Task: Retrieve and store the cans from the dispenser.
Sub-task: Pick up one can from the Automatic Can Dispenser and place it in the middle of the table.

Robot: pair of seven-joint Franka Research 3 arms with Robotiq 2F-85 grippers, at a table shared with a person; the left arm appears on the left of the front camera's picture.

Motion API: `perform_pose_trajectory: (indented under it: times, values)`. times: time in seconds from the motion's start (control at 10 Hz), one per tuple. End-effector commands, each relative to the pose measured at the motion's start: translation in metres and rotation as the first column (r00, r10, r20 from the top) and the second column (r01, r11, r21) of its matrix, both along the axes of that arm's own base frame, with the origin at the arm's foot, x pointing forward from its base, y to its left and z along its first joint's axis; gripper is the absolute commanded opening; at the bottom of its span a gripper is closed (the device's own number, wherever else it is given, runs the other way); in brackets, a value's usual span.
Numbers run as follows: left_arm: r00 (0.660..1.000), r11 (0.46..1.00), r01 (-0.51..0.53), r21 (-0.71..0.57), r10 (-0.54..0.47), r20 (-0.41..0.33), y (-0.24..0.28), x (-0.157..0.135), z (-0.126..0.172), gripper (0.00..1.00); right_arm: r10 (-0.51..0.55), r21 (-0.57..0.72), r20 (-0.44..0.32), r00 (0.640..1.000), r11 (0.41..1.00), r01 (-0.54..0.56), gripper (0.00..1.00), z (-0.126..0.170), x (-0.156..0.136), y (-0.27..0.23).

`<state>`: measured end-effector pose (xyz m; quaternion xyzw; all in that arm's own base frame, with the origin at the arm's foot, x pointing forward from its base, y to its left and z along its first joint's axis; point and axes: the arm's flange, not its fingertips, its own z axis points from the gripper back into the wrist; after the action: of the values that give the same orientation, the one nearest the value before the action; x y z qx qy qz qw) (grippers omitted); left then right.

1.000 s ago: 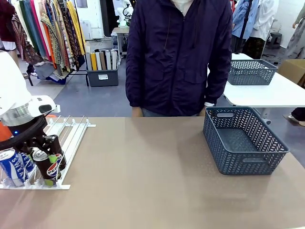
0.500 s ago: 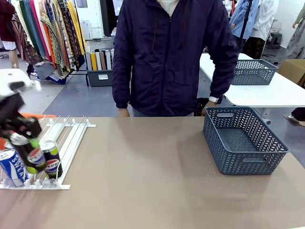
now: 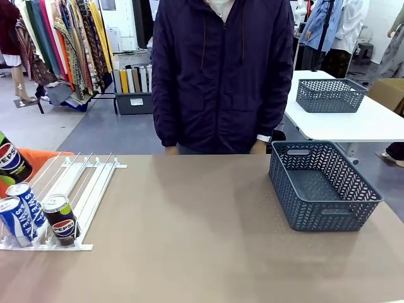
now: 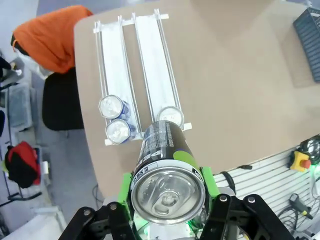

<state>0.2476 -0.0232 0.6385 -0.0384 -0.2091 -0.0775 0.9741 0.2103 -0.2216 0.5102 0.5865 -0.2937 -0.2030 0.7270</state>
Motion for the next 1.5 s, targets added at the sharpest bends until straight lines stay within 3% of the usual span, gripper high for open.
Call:
perform_pose_trajectory:
  times: [0.0,0.1,0.7,0.8,1.1,1.3,1.4]
  values:
    - [0.999,1.0,-0.008,-0.021,0.007,-0.04,0.012,0.017,-0.017,0.0,-0.003,0.002,0.038,0.999,1.0,0.003,1.0,0.004,0.003,-0.001]
    - [1.0,1.0,0.0,0.0,0.0,0.0,0.0,0.0,0.0,0.0,-0.003,0.002,0.038,0.999,1.0,0.003,1.0,0.004,0.003,-0.001]
    - [1.0,1.0,-0.002,0.001,0.002,-0.013,0.001,0.002,-0.006,0.0,-0.003,0.002,0.038,0.999,1.0,0.003,1.0,0.004,0.003,-0.001]
    - [0.995,0.995,0.101,-0.013,-0.101,0.021,-0.048,0.01,-0.001,0.0,-0.003,0.002,0.038,0.999,1.0,0.003,1.0,0.004,0.003,-0.001]
    - [0.962,0.963,0.256,0.081,-0.262,0.076,-0.221,0.055,-0.008,0.0,-0.003,0.002,0.038,0.999,1.0,0.003,1.0,0.004,0.003,-0.001]
    - [0.917,0.913,0.396,0.094,-0.399,0.018,-0.32,0.084,-0.056,0.0,-0.003,0.002,0.038,0.999,1.0,0.003,1.0,0.004,0.003,-0.001]
    - [0.894,0.89,0.447,0.086,-0.448,-0.017,-0.343,0.094,-0.078,0.0,-0.003,0.002,0.038,0.999,1.0,0.003,1.0,0.004,0.003,-0.001]
